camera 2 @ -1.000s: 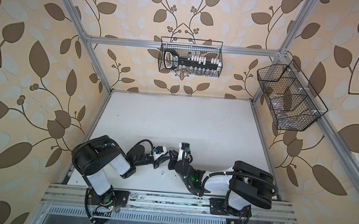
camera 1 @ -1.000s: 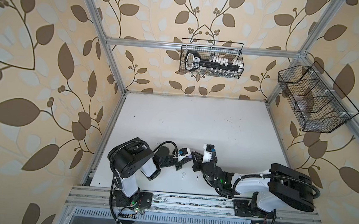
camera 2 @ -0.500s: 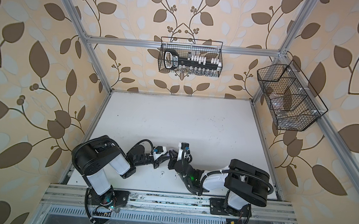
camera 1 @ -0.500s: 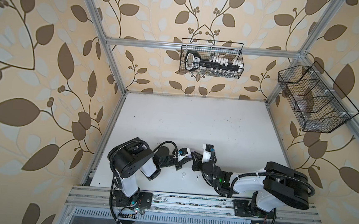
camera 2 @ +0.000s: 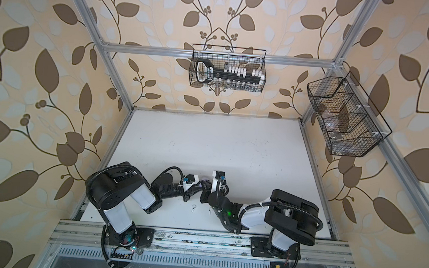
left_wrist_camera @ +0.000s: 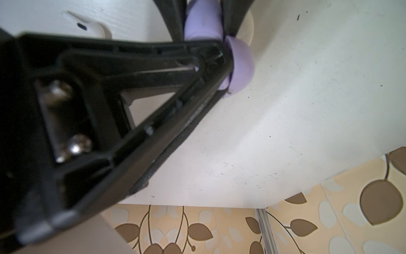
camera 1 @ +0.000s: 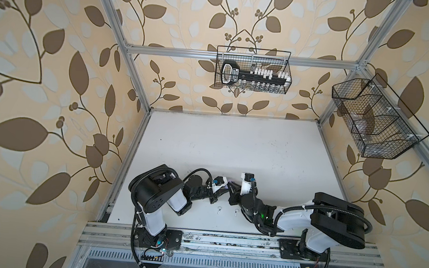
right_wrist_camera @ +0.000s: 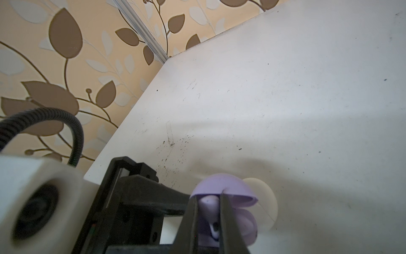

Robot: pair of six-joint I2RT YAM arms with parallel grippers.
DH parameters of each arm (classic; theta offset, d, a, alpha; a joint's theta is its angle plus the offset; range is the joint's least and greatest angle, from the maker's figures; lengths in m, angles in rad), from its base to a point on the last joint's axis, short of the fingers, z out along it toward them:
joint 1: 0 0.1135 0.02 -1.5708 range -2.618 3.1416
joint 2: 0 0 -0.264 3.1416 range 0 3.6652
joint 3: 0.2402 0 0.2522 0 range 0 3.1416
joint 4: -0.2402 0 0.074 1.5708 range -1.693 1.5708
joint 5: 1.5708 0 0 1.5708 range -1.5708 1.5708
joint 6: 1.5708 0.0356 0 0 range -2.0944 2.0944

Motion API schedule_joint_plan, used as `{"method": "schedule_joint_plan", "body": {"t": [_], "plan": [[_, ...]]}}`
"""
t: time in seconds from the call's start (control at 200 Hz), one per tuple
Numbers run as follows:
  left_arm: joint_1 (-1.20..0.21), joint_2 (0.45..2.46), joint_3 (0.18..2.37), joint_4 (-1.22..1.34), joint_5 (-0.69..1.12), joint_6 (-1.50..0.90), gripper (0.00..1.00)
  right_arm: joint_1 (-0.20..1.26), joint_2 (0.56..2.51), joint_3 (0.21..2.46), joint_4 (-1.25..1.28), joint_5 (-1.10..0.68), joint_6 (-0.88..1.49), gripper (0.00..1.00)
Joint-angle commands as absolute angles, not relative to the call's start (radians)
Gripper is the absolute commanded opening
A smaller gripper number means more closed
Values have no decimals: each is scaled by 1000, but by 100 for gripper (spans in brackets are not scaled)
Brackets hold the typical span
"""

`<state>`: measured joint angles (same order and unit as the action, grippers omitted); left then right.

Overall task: Insert wireless bluetooth earbuds into charging case
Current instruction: Insert the wireless bluetooth earbud into the charging case.

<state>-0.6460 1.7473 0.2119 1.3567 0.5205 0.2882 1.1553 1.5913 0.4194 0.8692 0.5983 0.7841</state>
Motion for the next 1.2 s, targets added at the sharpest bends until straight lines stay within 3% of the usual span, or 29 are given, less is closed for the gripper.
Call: {"method": "schedule_joint_plan", "body": {"t": [0.0,1.195], "plan": [[-631,1710,230,1423,531,282,13,1158,1609,414,884,583,789,12],[-611,1712,237,1422,549,256,13,1157,1598,422,862,565,784,27]]}}
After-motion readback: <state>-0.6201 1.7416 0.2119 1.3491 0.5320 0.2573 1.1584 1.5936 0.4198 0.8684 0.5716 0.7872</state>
